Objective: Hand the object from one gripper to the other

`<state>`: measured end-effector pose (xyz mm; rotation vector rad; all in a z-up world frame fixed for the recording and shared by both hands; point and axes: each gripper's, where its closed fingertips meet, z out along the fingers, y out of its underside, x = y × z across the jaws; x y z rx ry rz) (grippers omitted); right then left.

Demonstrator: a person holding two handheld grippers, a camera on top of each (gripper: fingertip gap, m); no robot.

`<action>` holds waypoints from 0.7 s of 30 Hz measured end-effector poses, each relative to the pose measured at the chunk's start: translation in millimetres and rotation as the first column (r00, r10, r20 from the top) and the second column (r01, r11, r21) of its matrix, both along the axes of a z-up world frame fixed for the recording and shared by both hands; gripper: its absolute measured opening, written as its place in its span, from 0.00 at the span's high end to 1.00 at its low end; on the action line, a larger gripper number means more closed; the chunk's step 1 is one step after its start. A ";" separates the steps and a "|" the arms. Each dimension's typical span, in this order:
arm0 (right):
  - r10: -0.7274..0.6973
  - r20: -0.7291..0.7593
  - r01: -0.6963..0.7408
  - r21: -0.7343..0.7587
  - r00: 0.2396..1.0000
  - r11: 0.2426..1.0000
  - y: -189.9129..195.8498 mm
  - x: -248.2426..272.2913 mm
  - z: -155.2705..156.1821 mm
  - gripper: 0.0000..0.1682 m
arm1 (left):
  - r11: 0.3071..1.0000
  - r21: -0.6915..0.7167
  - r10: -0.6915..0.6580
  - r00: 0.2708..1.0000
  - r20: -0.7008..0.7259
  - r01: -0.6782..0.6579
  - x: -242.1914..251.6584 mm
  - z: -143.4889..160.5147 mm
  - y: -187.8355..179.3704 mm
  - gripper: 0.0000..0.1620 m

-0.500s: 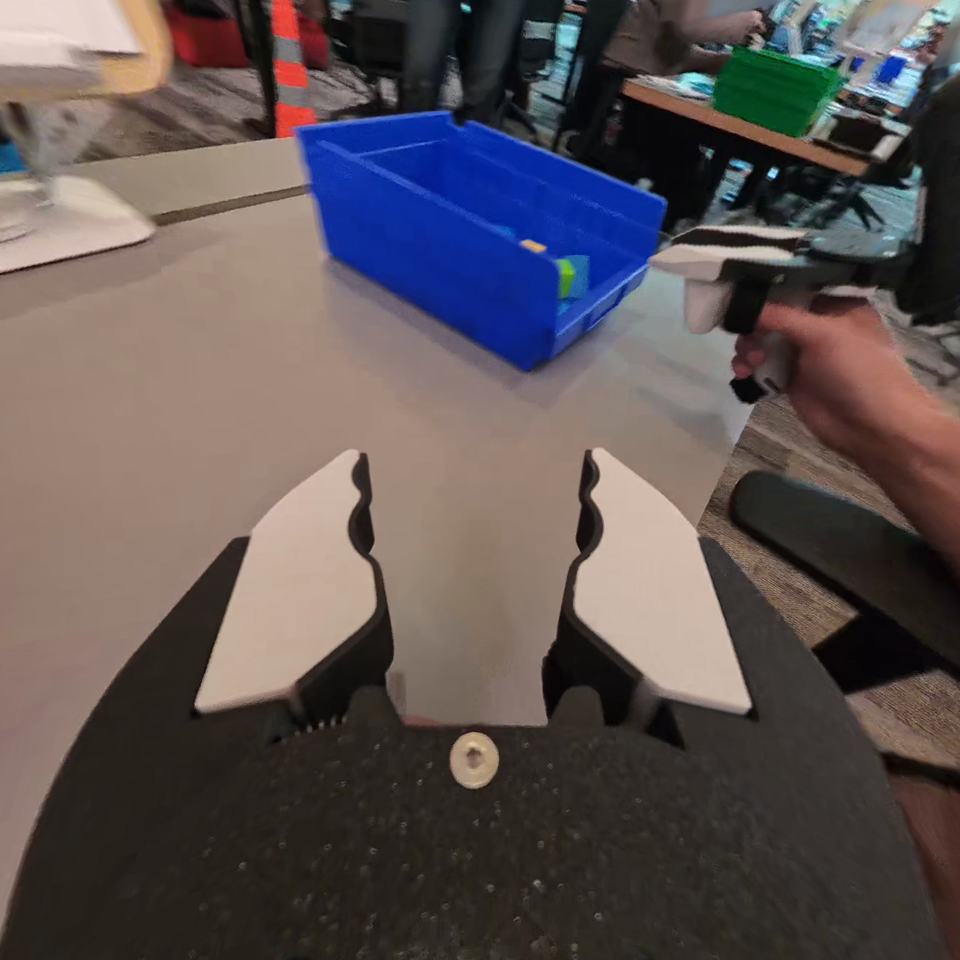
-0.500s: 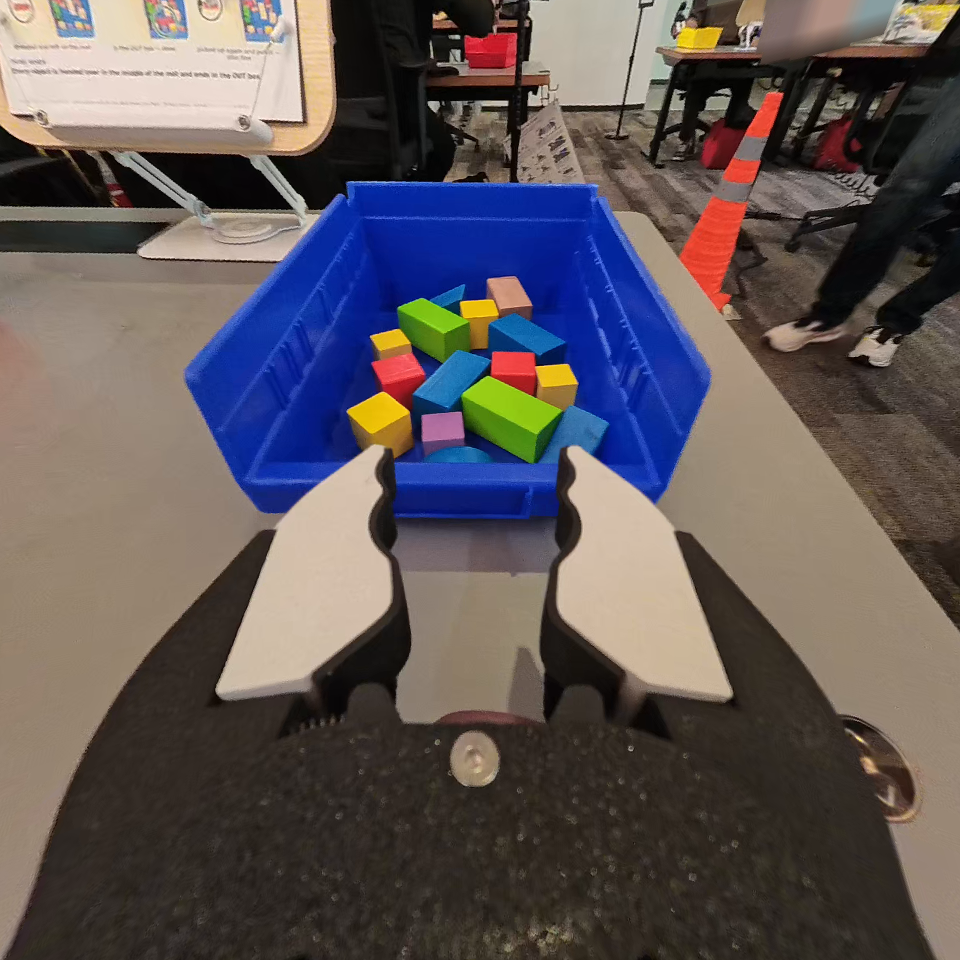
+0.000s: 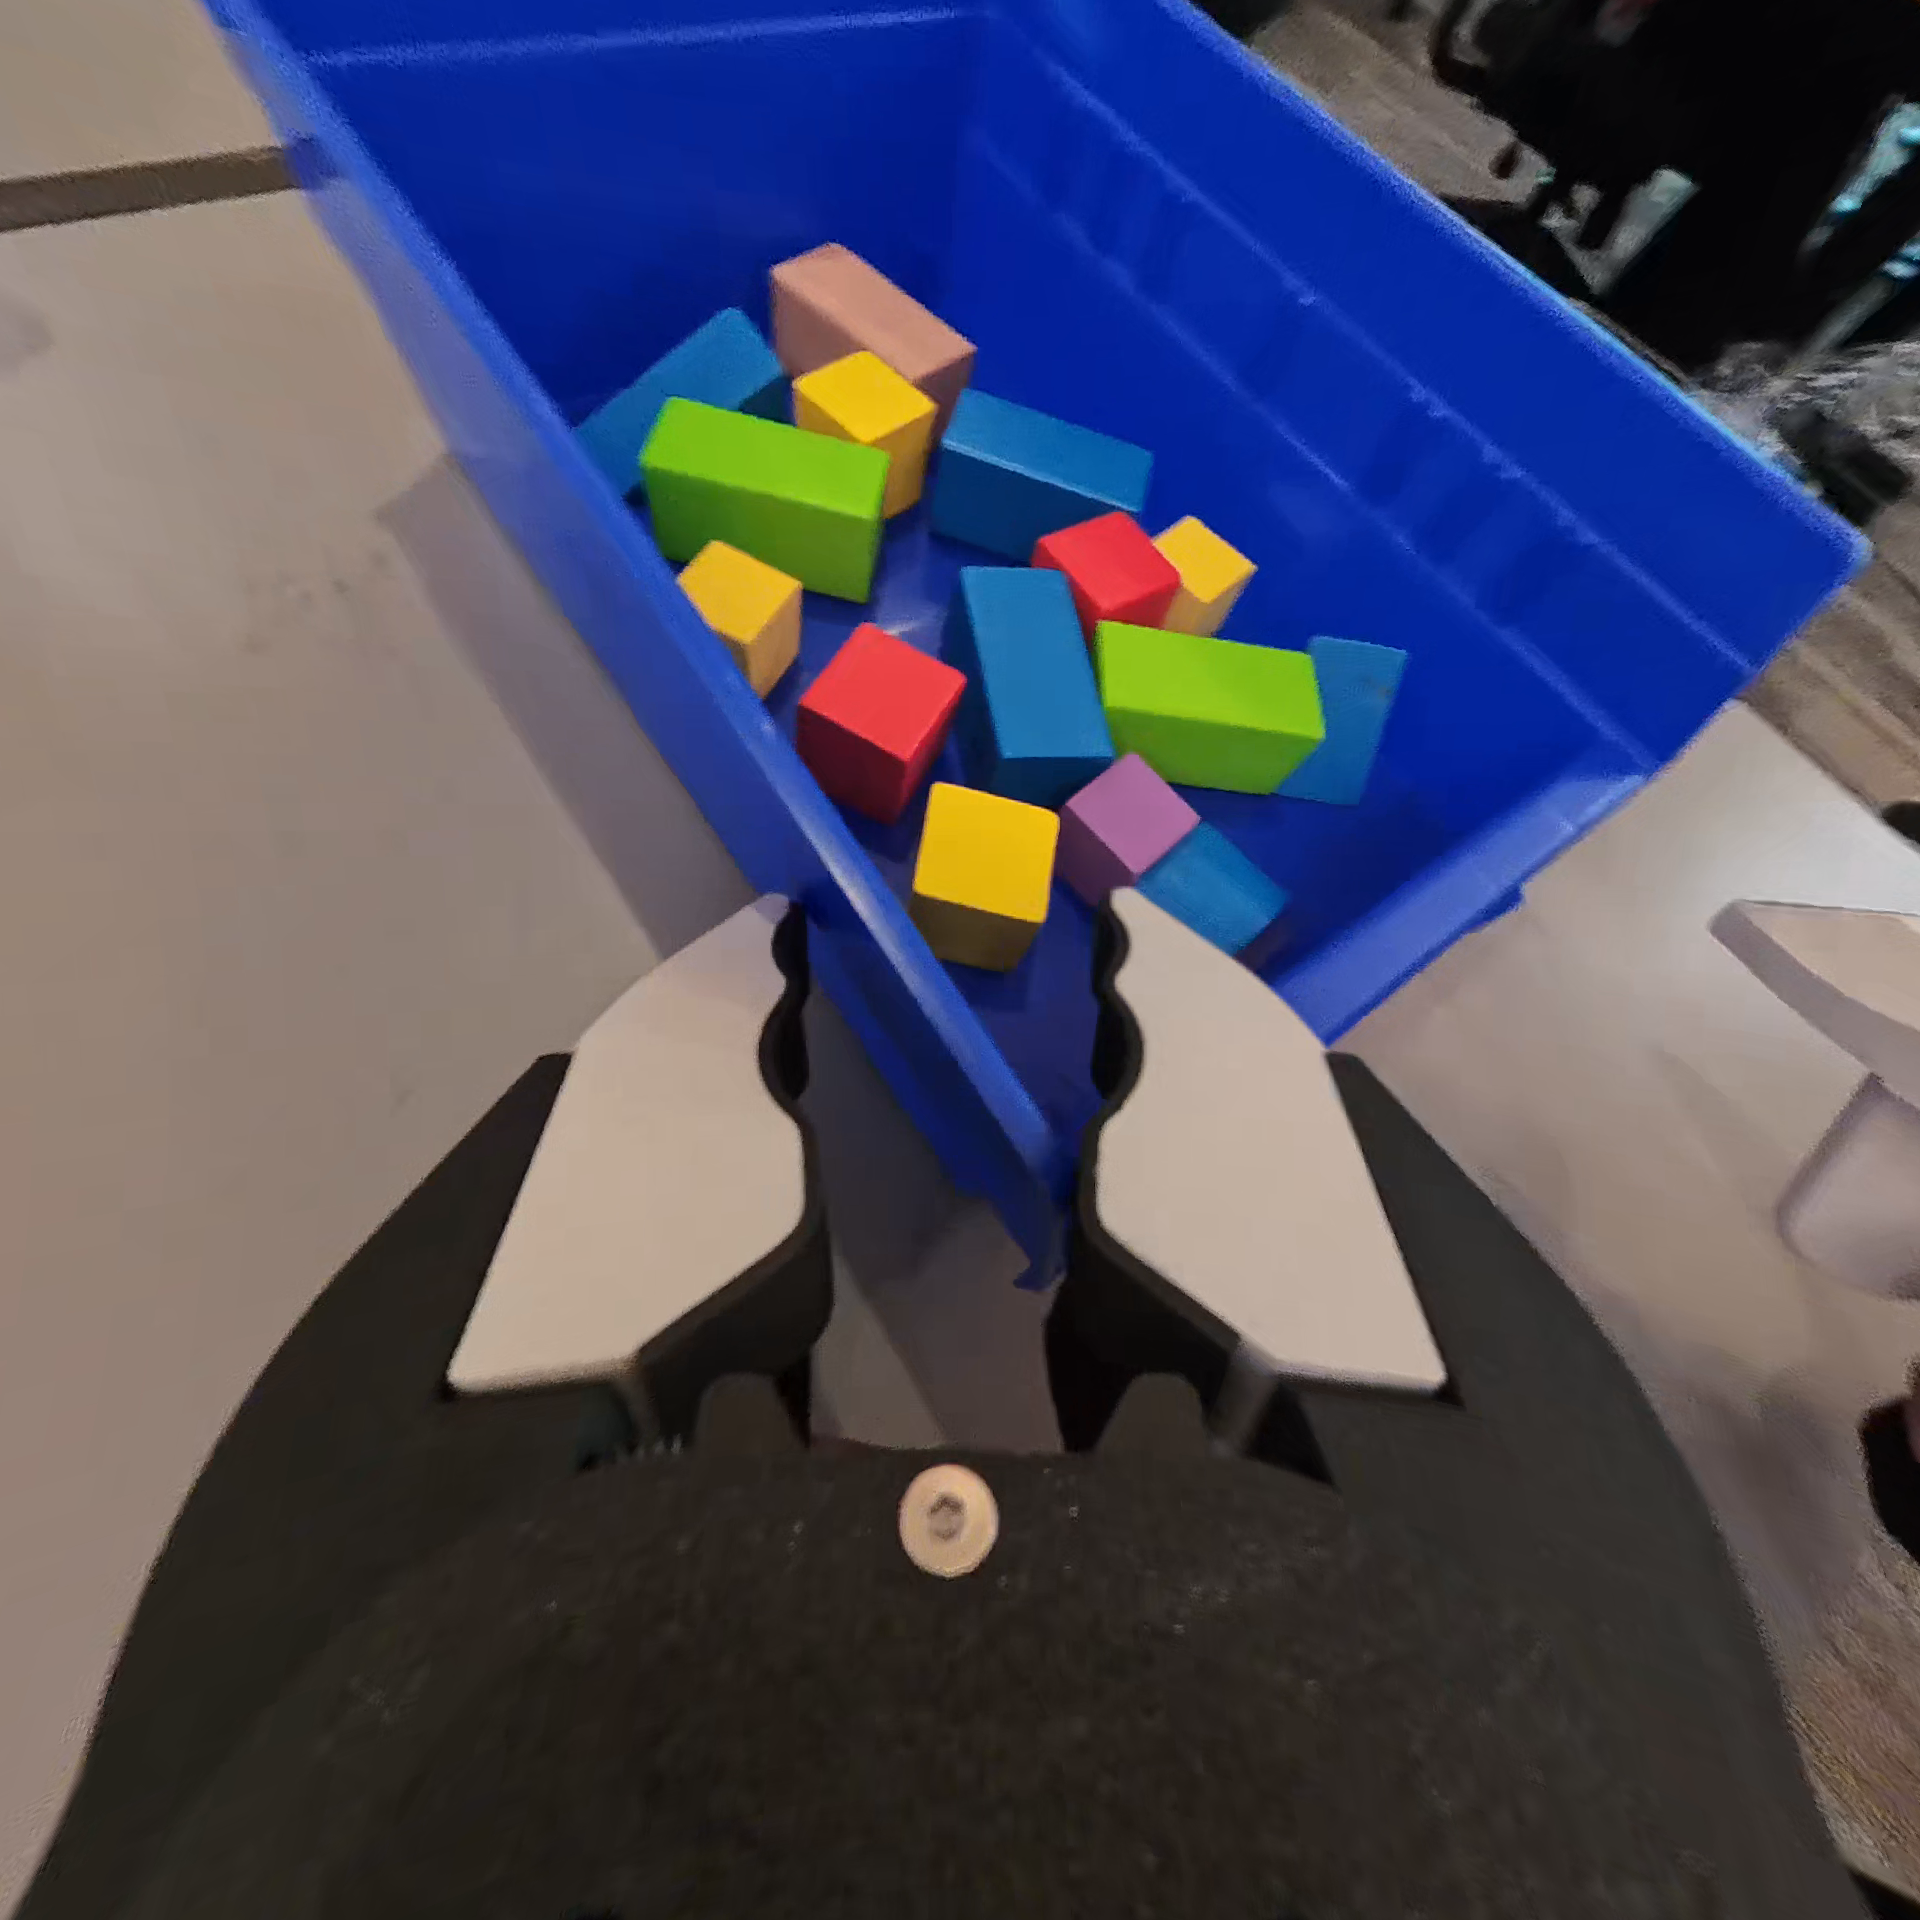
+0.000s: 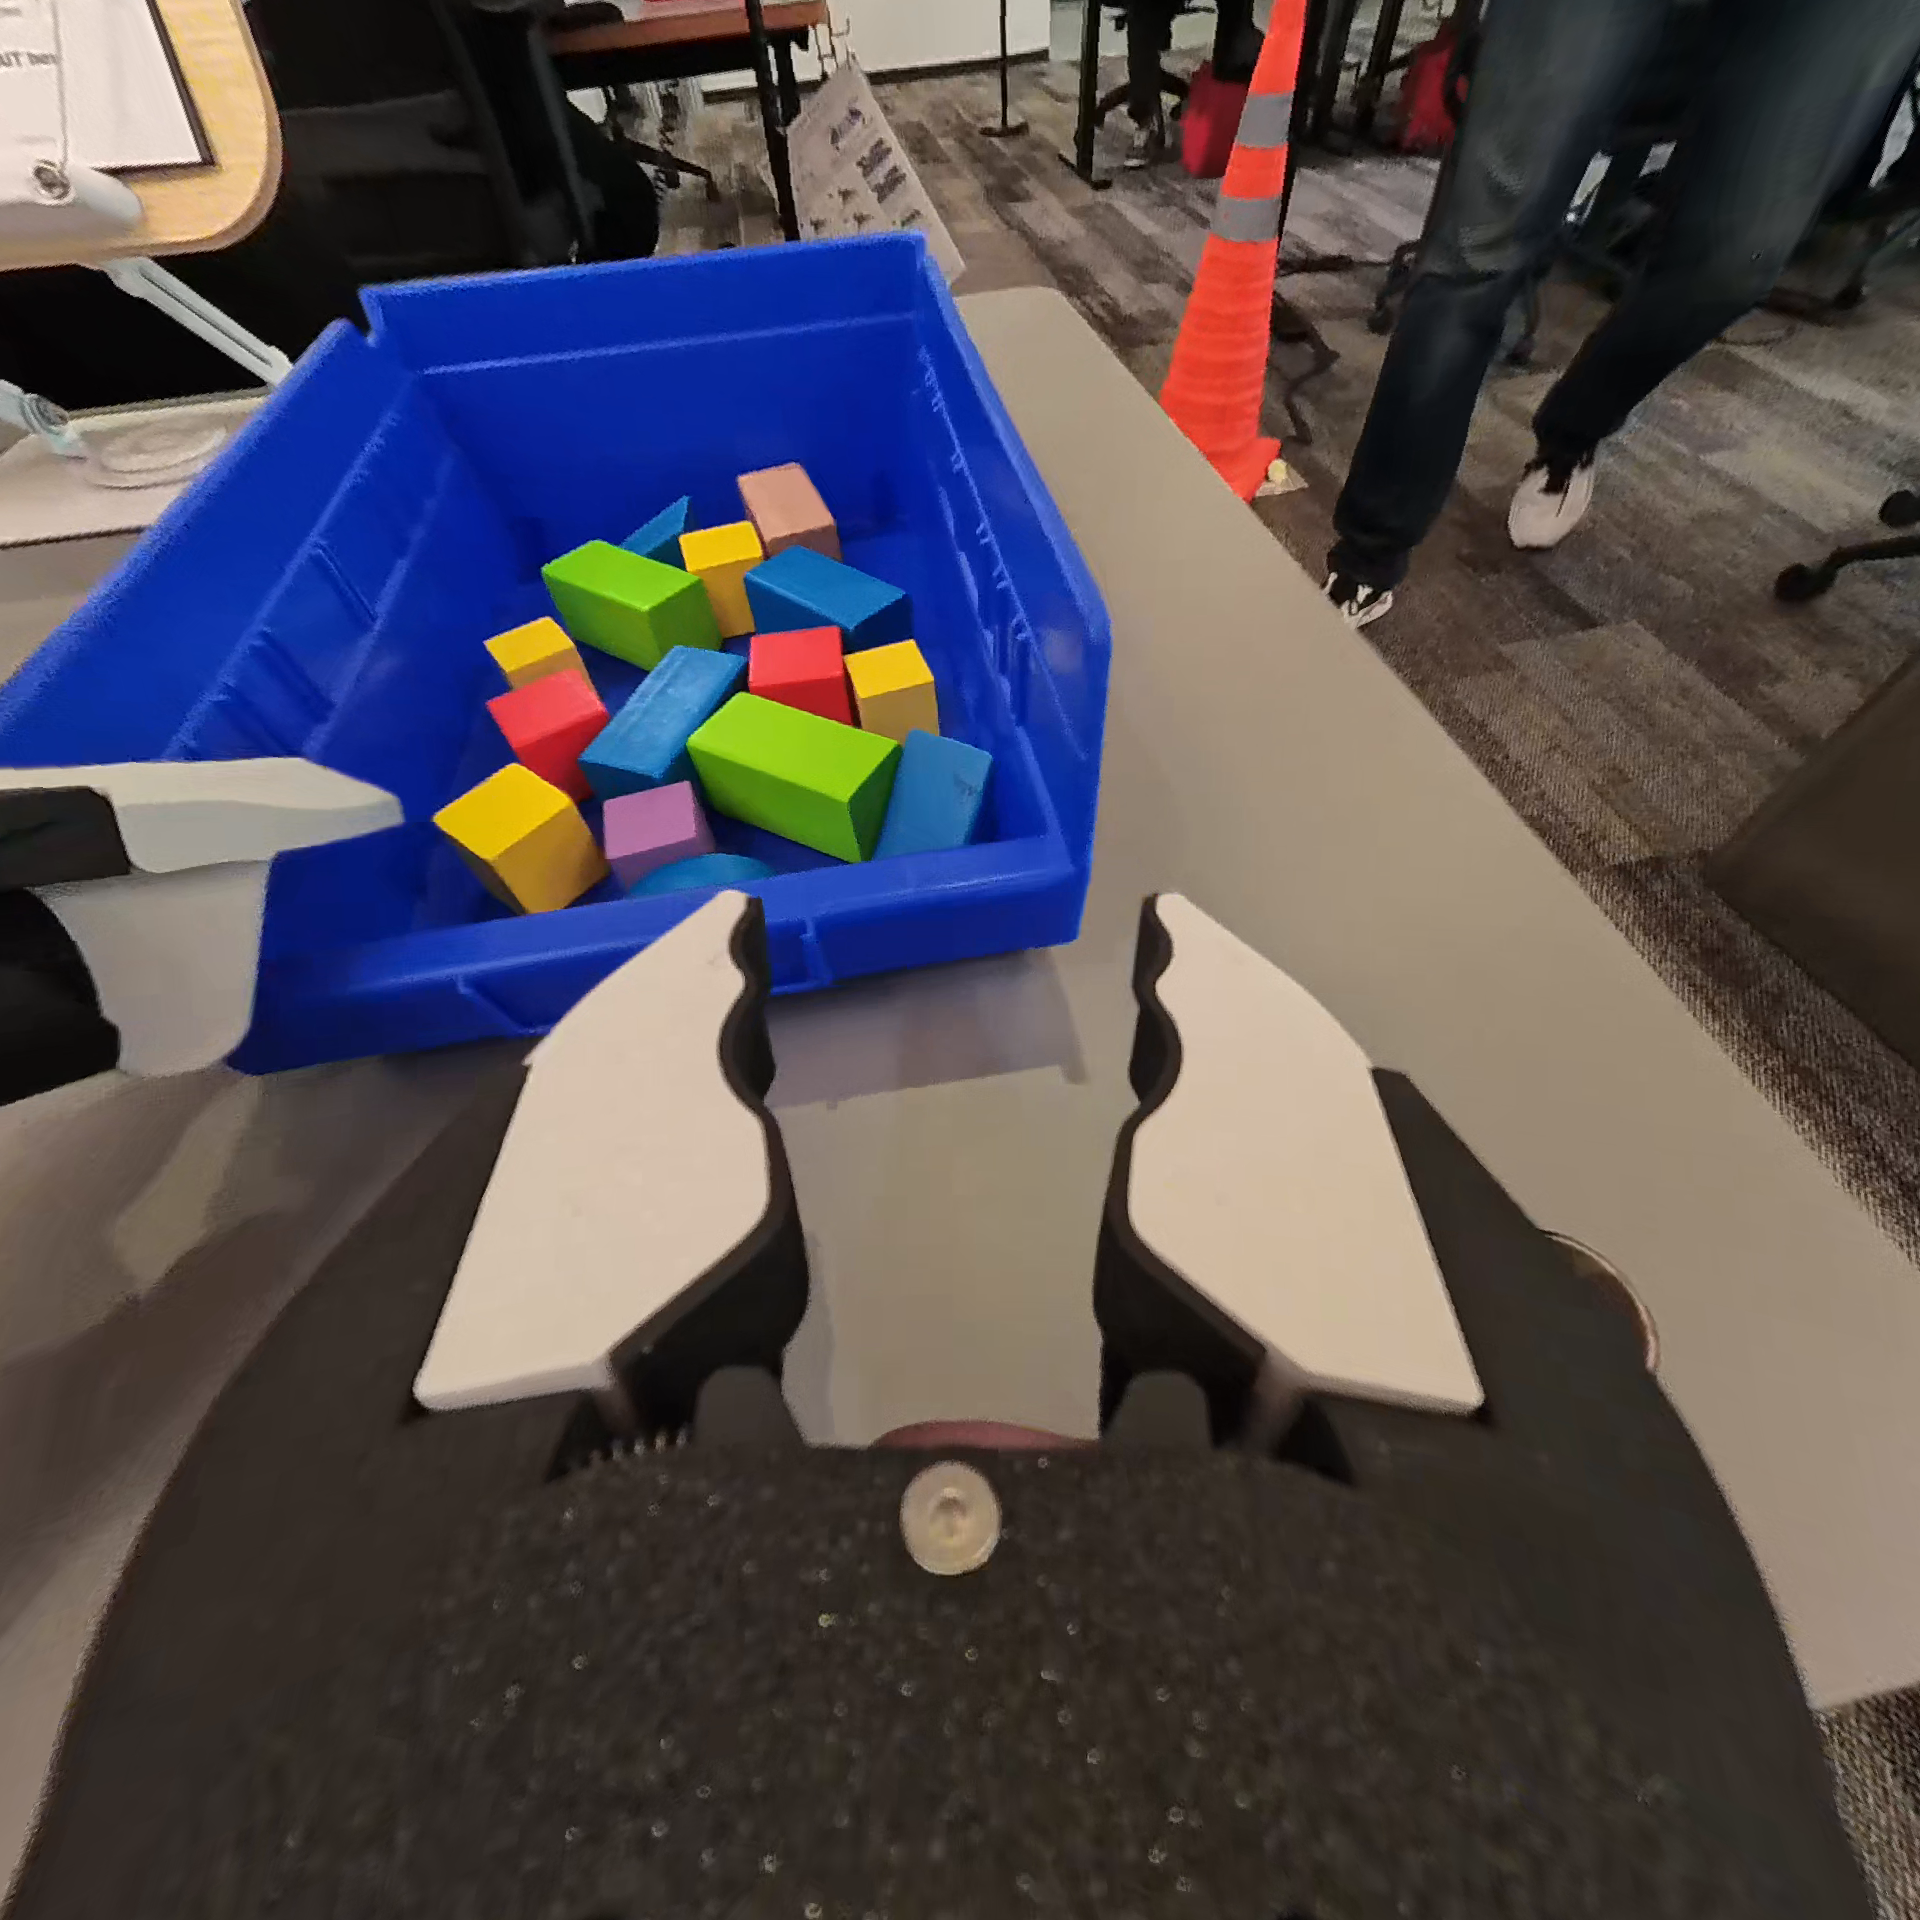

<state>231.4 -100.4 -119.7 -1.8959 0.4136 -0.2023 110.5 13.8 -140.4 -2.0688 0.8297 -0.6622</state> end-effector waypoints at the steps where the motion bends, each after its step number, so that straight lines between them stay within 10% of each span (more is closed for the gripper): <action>1: 0.002 -0.003 -0.002 -0.013 1.000 1.000 2.0 -1.6 -2.1 0.60 | 1.000 0.019 0.025 0.999 -0.027 -0.025 -6.0 -0.4 3.2 0.73; 6: -0.014 -0.020 0.013 -0.052 1.000 0.999 10.9 -8.9 -10.3 0.58 | 0.988 0.061 0.148 0.986 -0.076 -0.144 -40.0 3.4 12.7 0.94; 11: -0.025 0.039 0.027 -0.059 0.999 0.998 24.6 -15.4 -11.9 0.68 | 0.988 0.059 0.150 0.986 -0.072 -0.146 -53.7 3.9 2.5 0.95; 15: -0.042 -0.065 0.039 -0.049 0.997 0.998 27.6 -22.5 -11.6 0.98 | 0.985 0.076 0.158 0.985 -0.074 -0.152 -70.1 4.9 1.0 0.96; 21: 0.016 -0.056 -0.019 -0.060 0.998 0.998 57.9 -83.8 3.7 0.99 | 0.973 0.059 0.226 0.972 -0.060 -0.223 -134.7 13.6 22.6 0.97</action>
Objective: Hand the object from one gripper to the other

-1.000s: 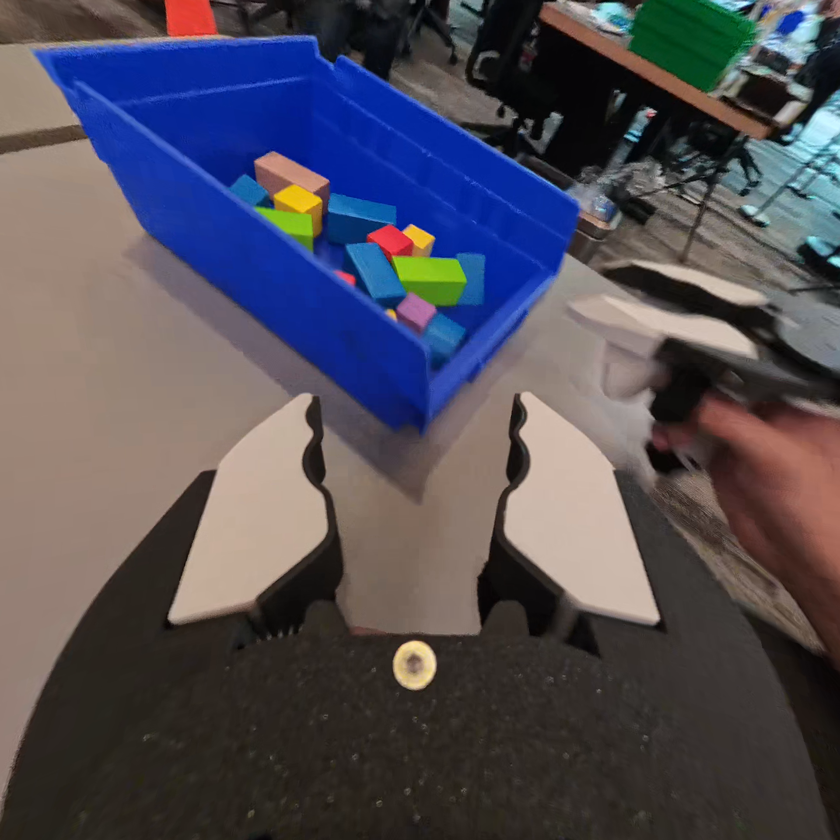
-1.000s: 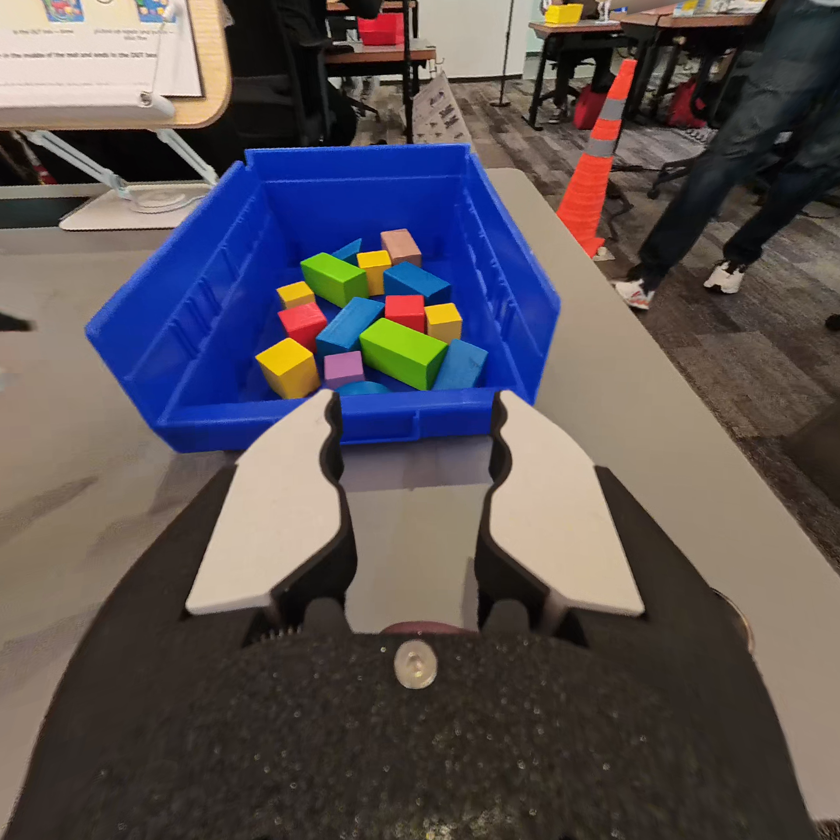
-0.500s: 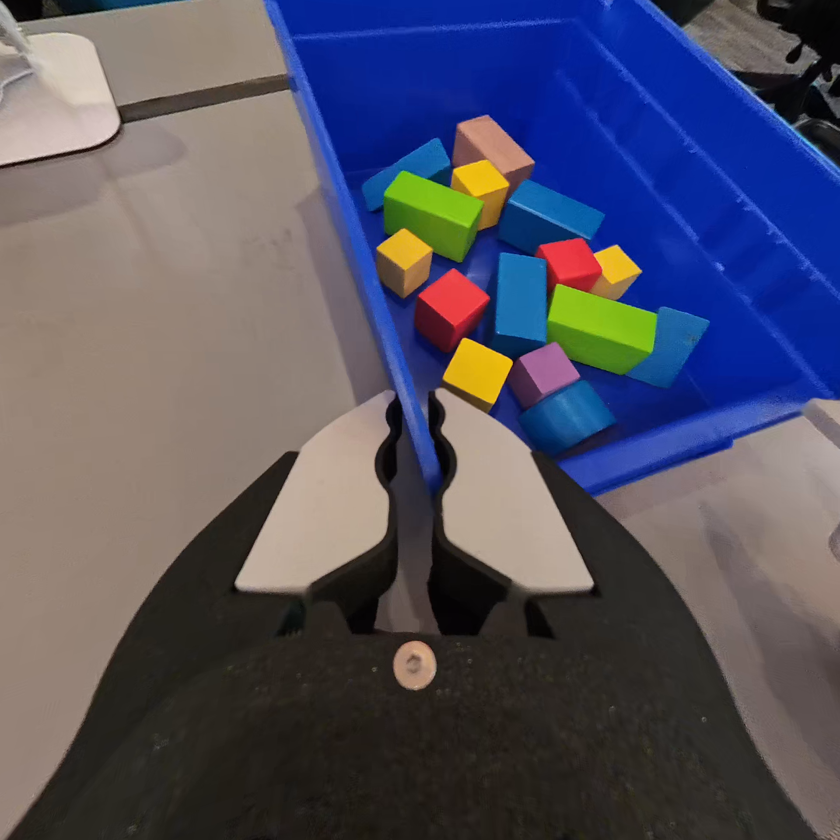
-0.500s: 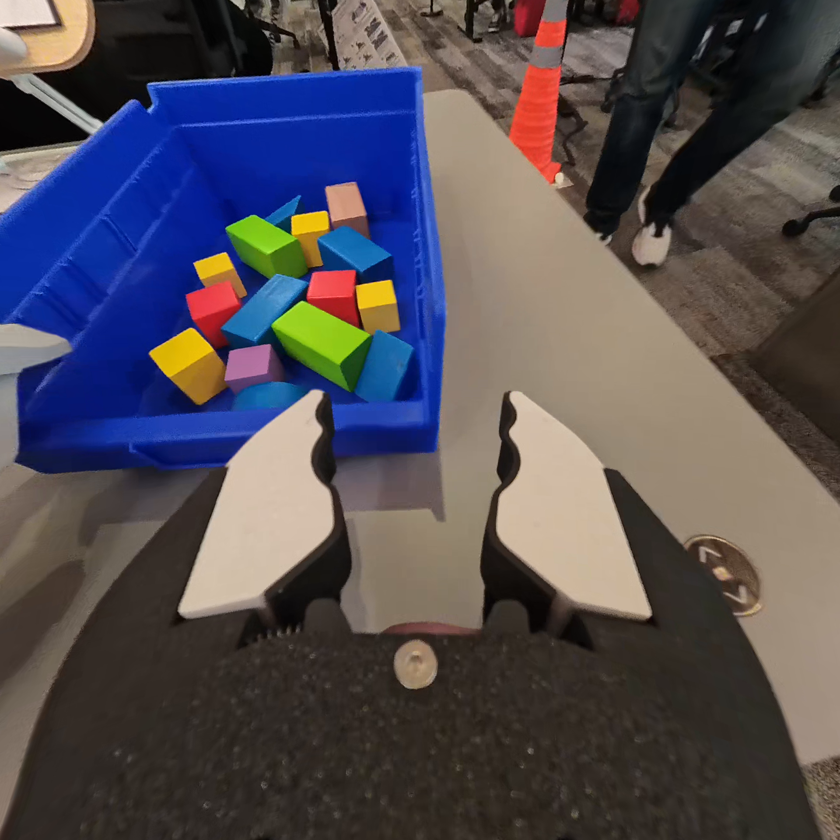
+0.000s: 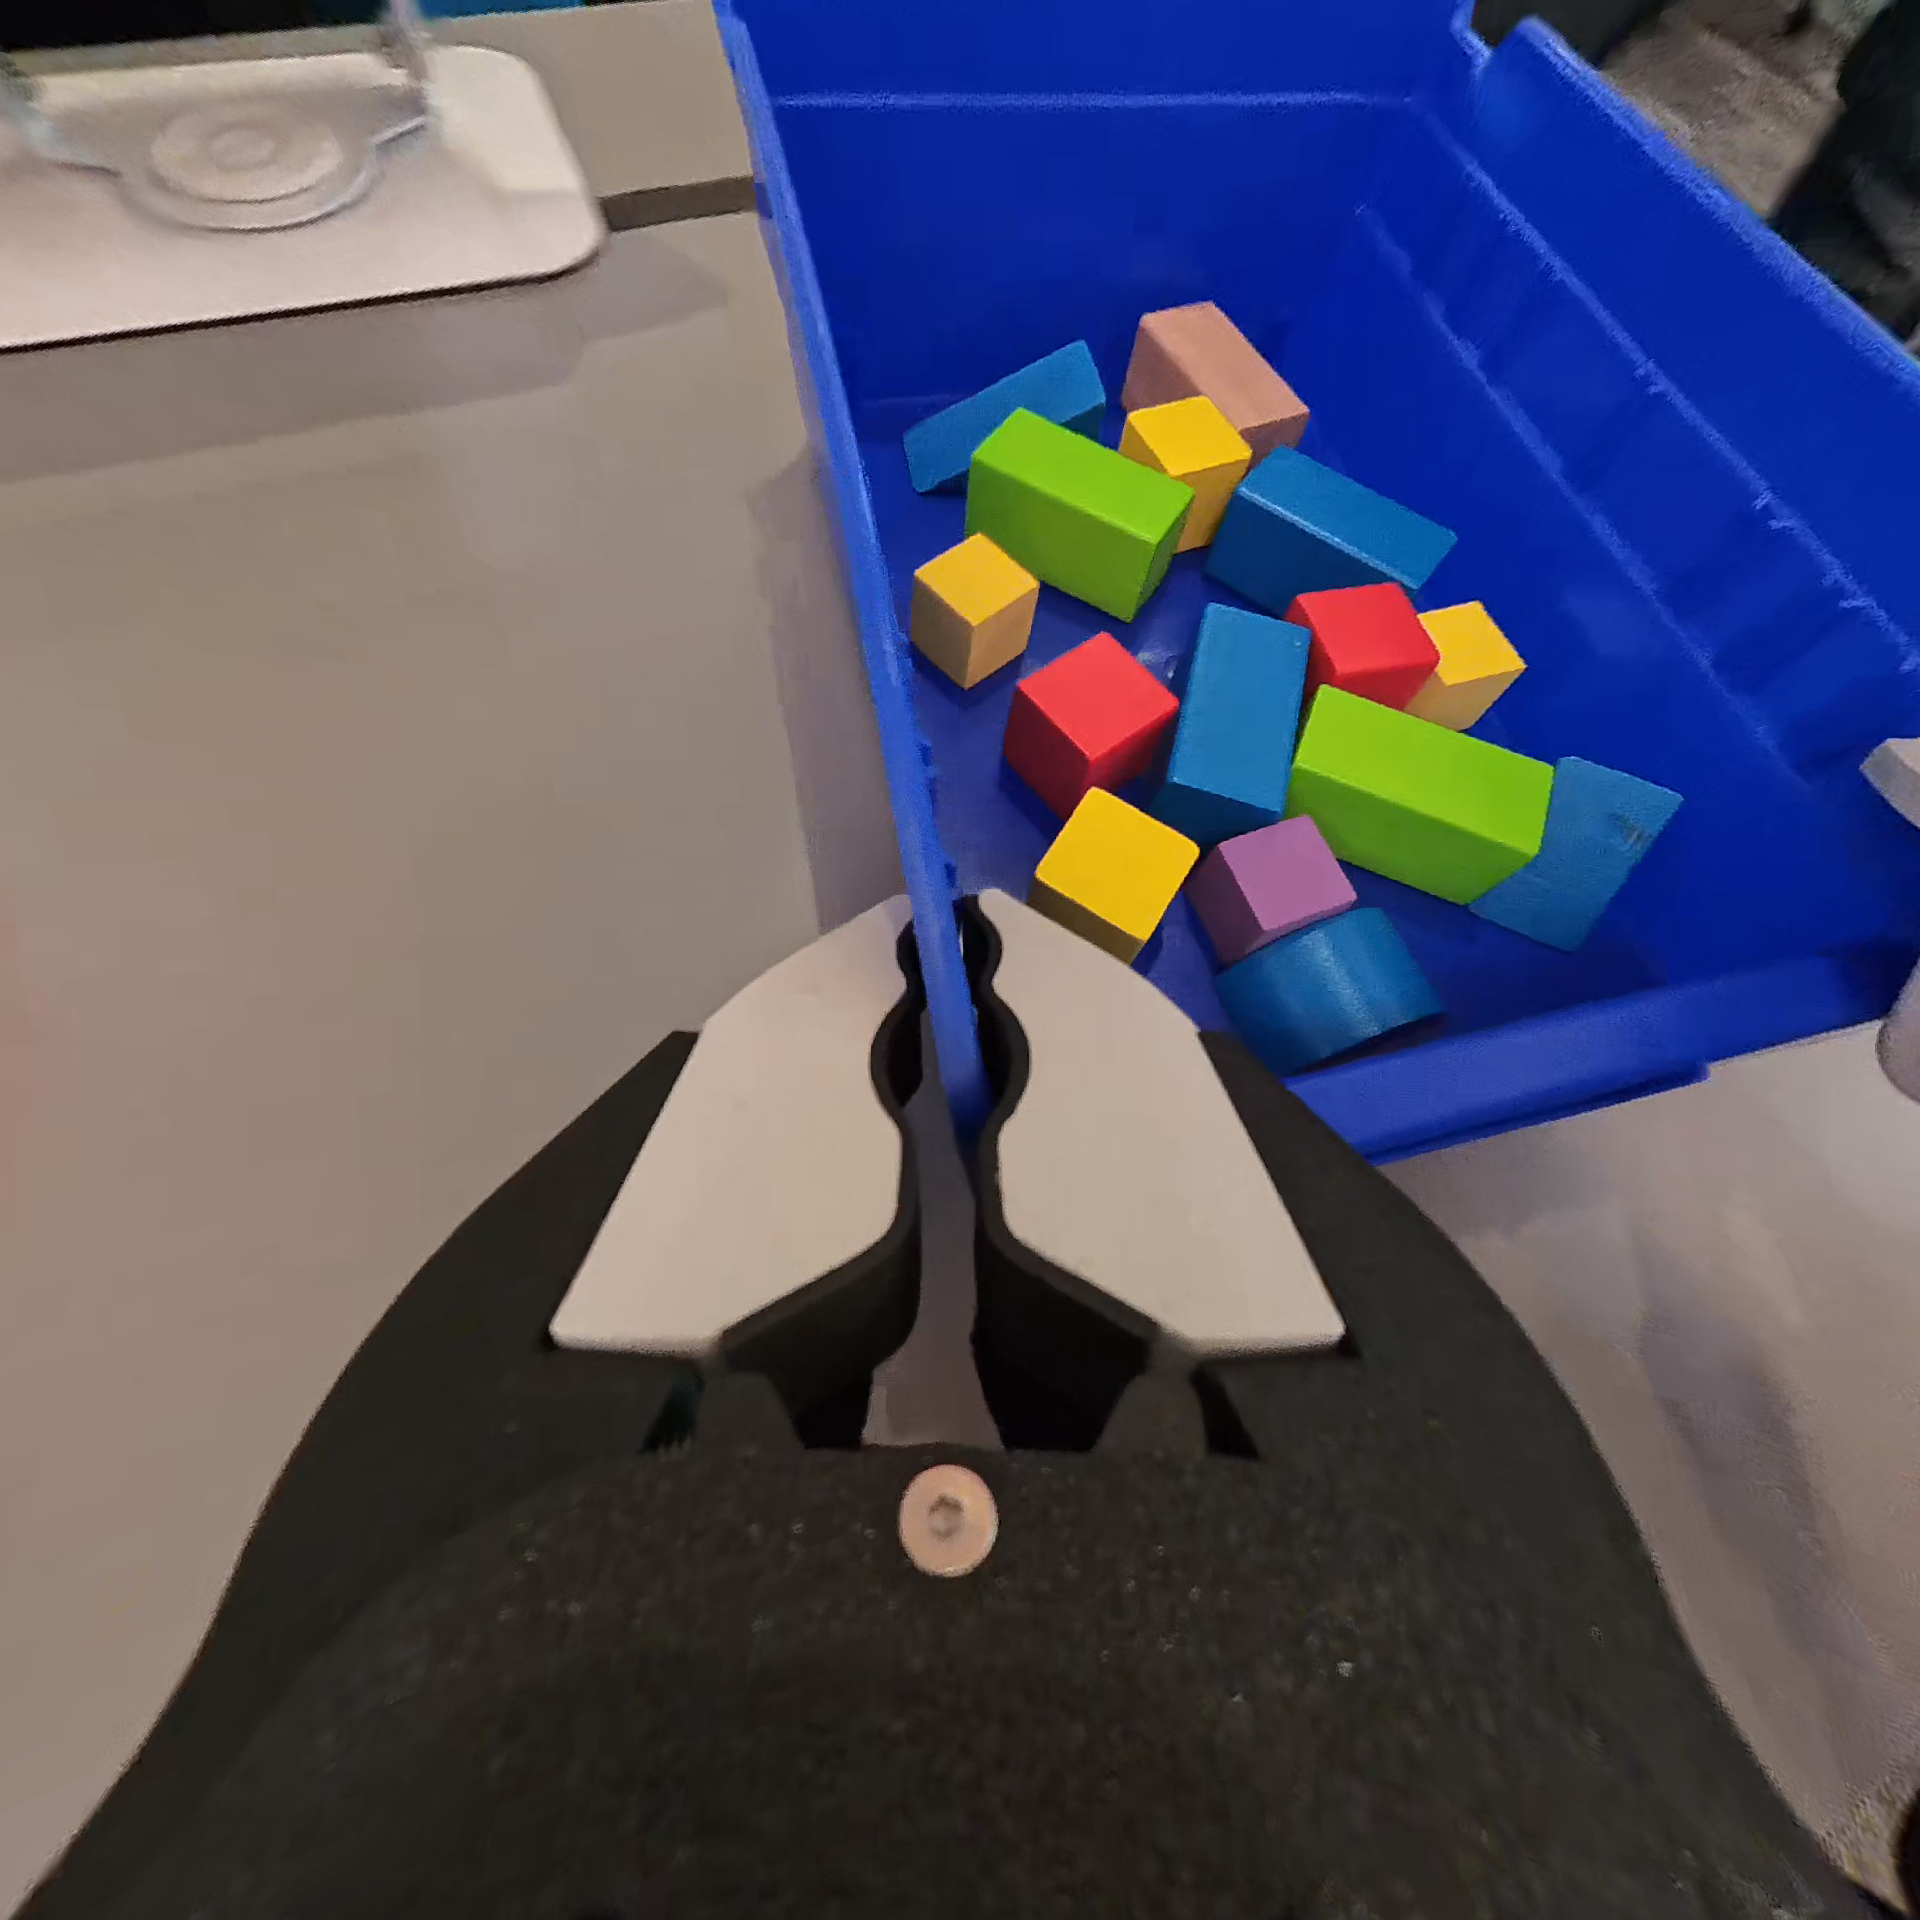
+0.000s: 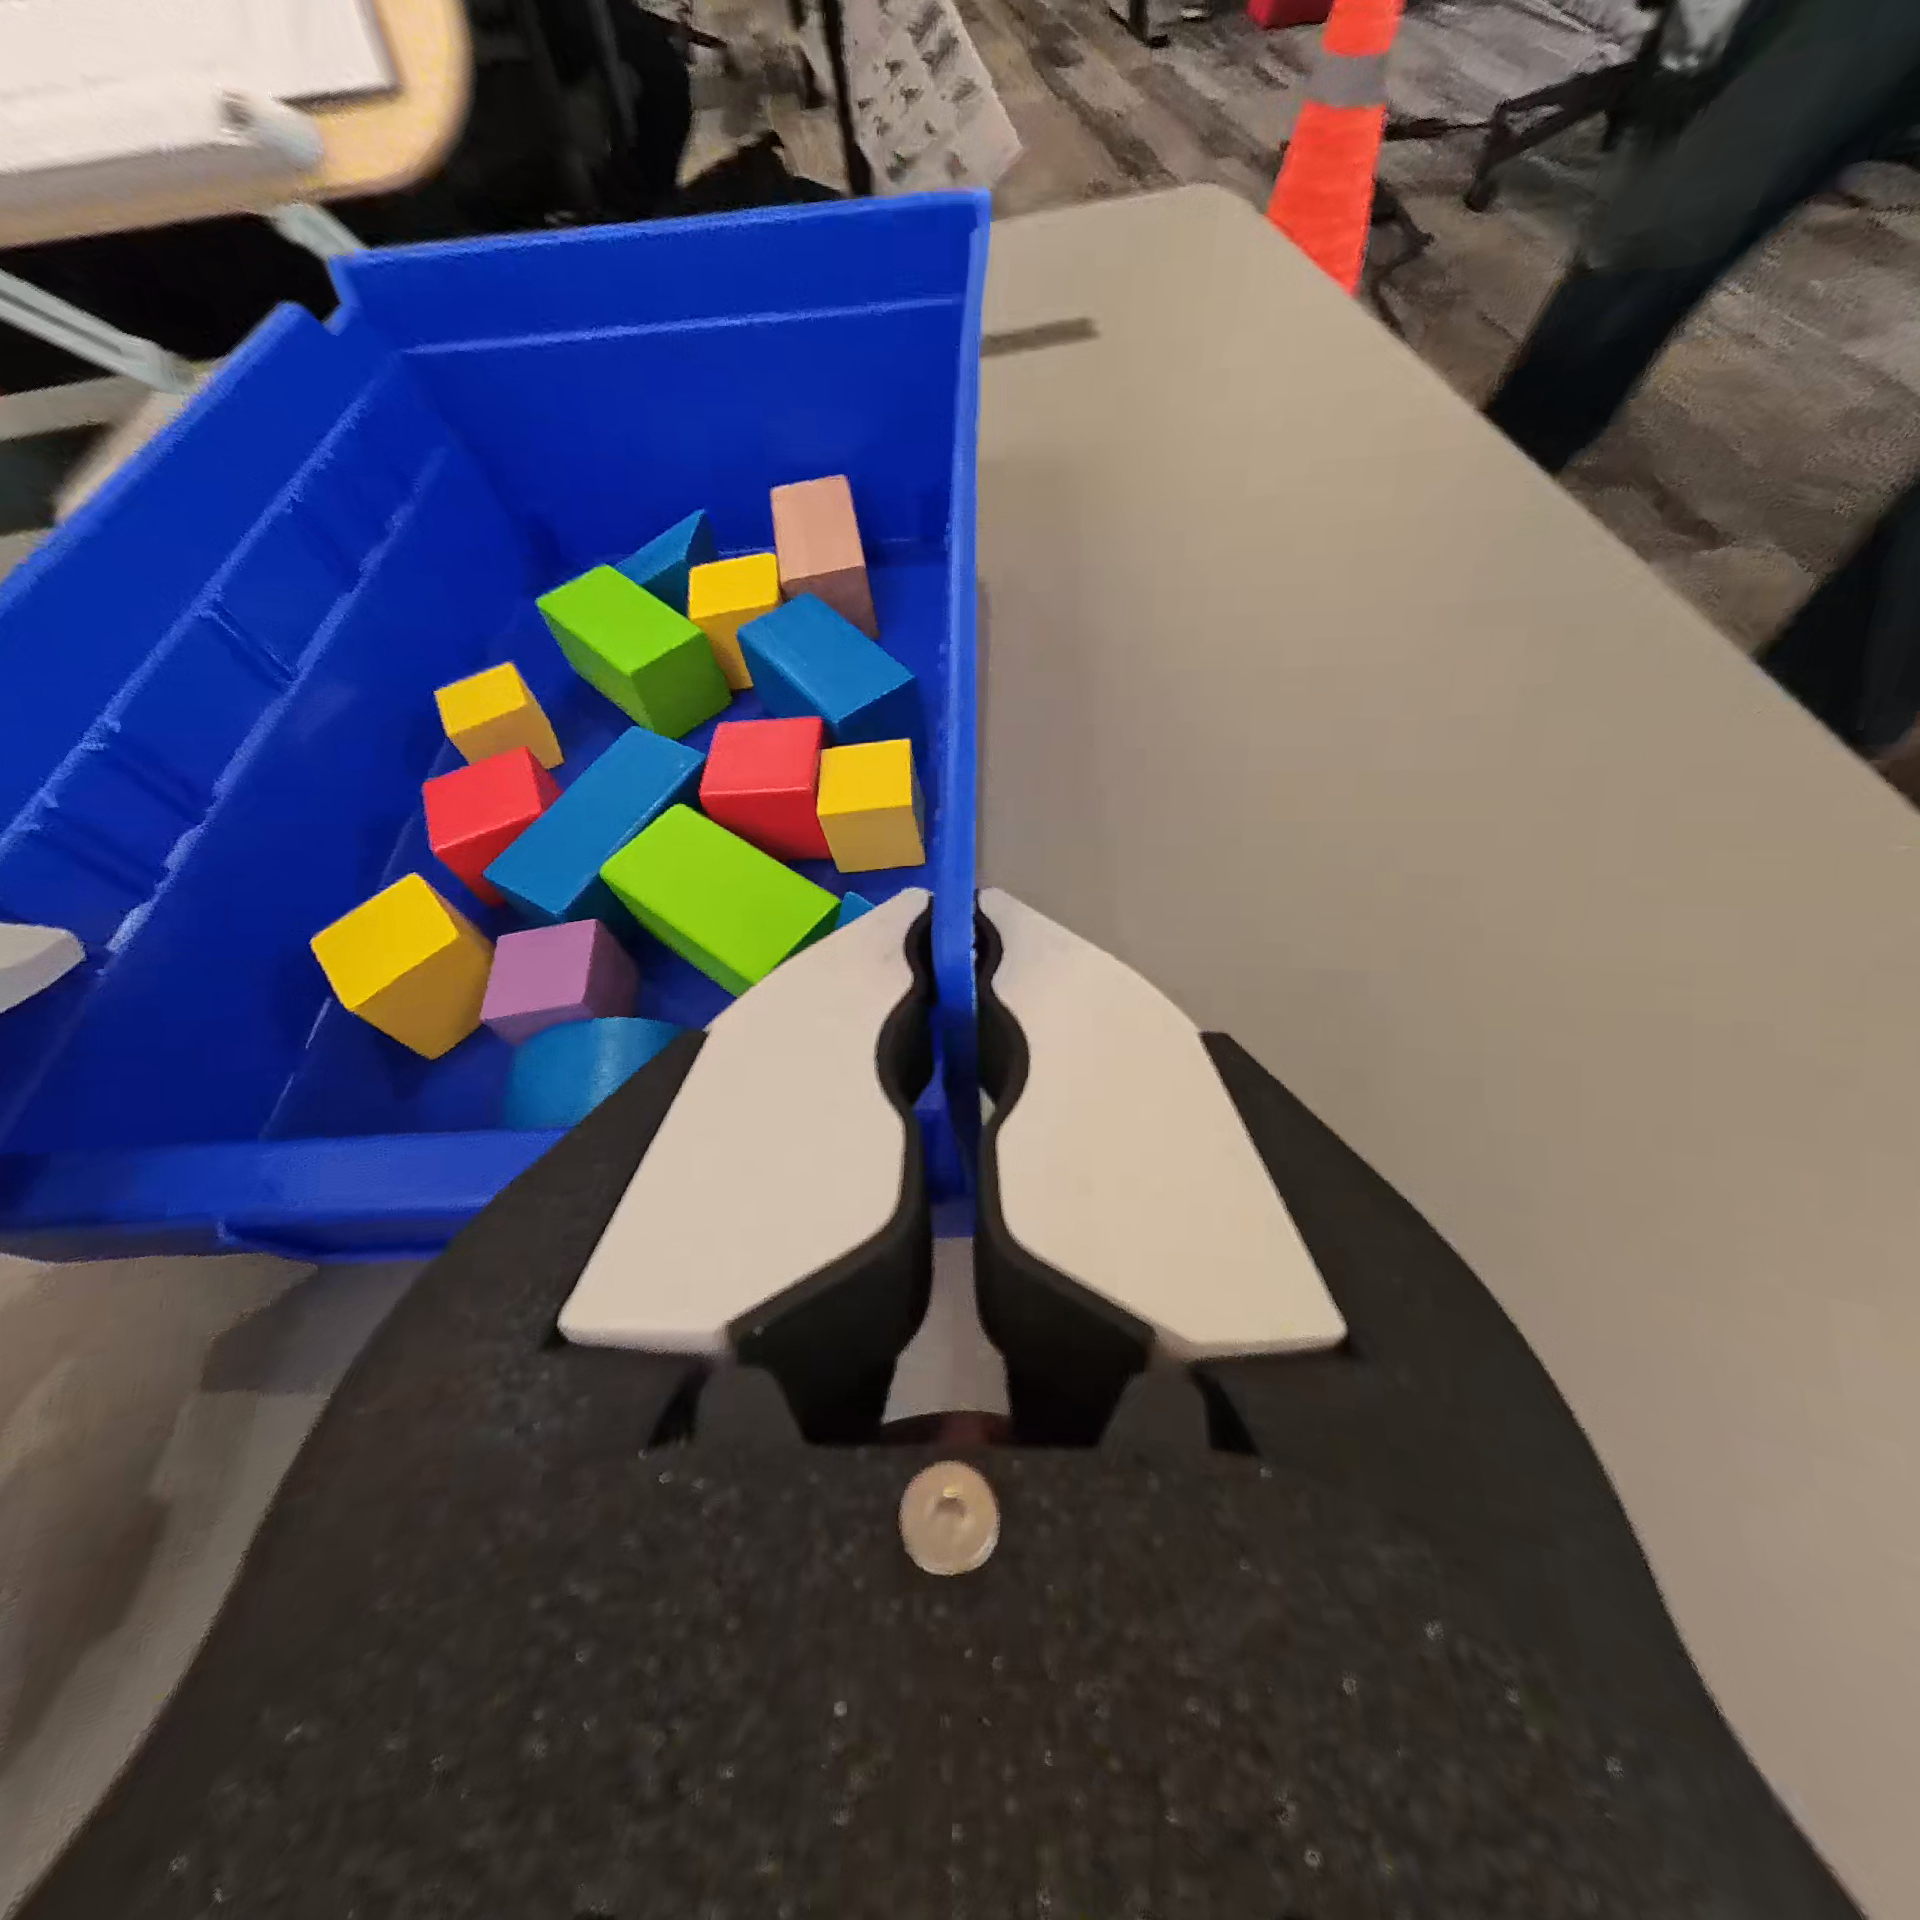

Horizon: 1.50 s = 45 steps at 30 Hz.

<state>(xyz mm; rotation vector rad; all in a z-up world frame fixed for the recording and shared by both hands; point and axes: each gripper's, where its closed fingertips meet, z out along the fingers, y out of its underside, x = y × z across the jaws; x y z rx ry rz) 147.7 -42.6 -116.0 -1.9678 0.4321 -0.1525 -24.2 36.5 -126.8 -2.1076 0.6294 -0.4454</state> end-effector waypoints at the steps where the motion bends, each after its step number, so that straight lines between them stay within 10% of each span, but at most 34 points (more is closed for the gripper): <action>1: 0.025 0.005 -0.025 0.009 1.000 1.000 9.2 -16.6 2.7 0.98 | 1.000 0.004 0.020 1.000 0.003 -0.020 -17.6 2.9 6.2 0.97; 11: 0.238 -0.018 -0.238 0.025 0.971 0.971 94.1 -175.7 -2.5 0.99 | 0.975 0.053 0.220 0.973 -0.073 -0.217 -187.2 11.8 55.7 0.98; 22: 0.282 0.013 -0.283 0.054 0.959 0.958 102.5 -207.4 -12.9 0.98 | 0.972 0.020 0.236 0.971 -0.025 -0.236 -217.7 -6.7 62.7 0.96; 27: 0.389 0.101 -0.400 0.139 0.916 0.906 91.0 -199.6 8.0 0.84 | 0.995 -0.065 0.086 0.985 0.148 -0.077 -214.8 33.1 22.4 0.60; 32: 0.567 0.216 -0.606 0.248 0.795 0.755 62.7 -226.5 47.0 0.78 | 0.999 0.036 -0.012 0.960 0.281 0.002 -293.4 85.8 -28.5 0.56; 38: 0.737 0.375 -0.816 0.112 0.563 0.567 40.0 -327.1 42.3 0.71 | 0.967 0.009 0.255 0.964 0.070 -0.256 -466.0 30.6 28.8 0.54; 42: 0.862 0.211 -0.886 0.055 0.462 0.461 24.0 -408.4 13.1 0.63 | 0.964 -0.030 0.266 0.964 0.027 -0.265 -487.9 0.8 77.6 0.57; 45: 0.853 0.098 -0.857 0.004 0.513 0.515 34.3 -439.8 -4.4 0.62 | 0.970 -0.045 0.241 0.970 0.020 -0.239 -477.5 -9.7 103.9 0.63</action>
